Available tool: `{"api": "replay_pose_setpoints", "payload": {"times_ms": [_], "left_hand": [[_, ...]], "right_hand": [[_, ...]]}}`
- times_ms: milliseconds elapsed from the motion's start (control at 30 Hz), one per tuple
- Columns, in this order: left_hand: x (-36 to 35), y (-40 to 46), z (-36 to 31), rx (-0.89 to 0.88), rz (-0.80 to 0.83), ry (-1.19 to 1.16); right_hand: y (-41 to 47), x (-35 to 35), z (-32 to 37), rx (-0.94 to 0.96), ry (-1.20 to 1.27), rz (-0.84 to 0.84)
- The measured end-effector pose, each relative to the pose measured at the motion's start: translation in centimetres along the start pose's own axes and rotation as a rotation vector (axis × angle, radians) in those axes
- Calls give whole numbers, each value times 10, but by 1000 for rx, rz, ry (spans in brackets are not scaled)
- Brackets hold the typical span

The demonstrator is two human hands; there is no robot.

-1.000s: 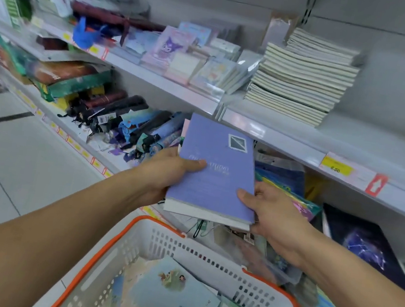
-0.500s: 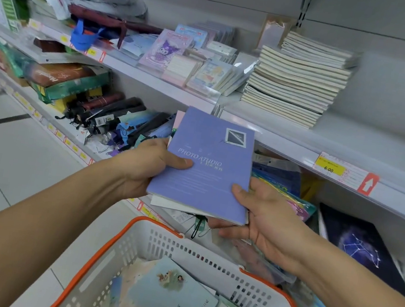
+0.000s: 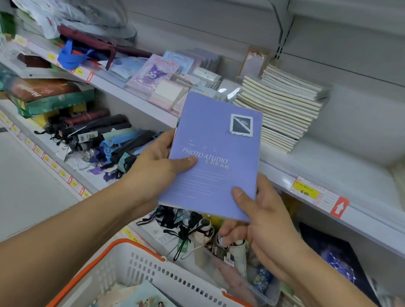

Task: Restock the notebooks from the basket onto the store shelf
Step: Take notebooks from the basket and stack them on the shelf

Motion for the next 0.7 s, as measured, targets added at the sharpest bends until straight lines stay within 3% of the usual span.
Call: {"api": "replay_pose_setpoints", "payload": {"times_ms": [133,267,400,600,700], "left_hand": [[-39,27,-29,78,118,-173],[-38,52,-30,77,45,-157],[-41,57,-13,119,43,-139],[-43,57,-5,115,49,-84],[-31,64,-6,114,28,-85]], "right_hand": [[25,35,63,118,160,-174],[82,87,127,54,439,-338],[152,125,170,11,497,-429],[214,143,185,-46,173,-495],[217,150,190,-4,-294,-542]]}}
Point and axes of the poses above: each hand's wrist, its own y-axis towards the middle knuckle, its own x-axis out of the back of the hand, z = x × y, the point moved 10 cm from there along y, towards the middle knuckle, and after that the axes turned 10 degrees about -z, right-handed, at the moved point
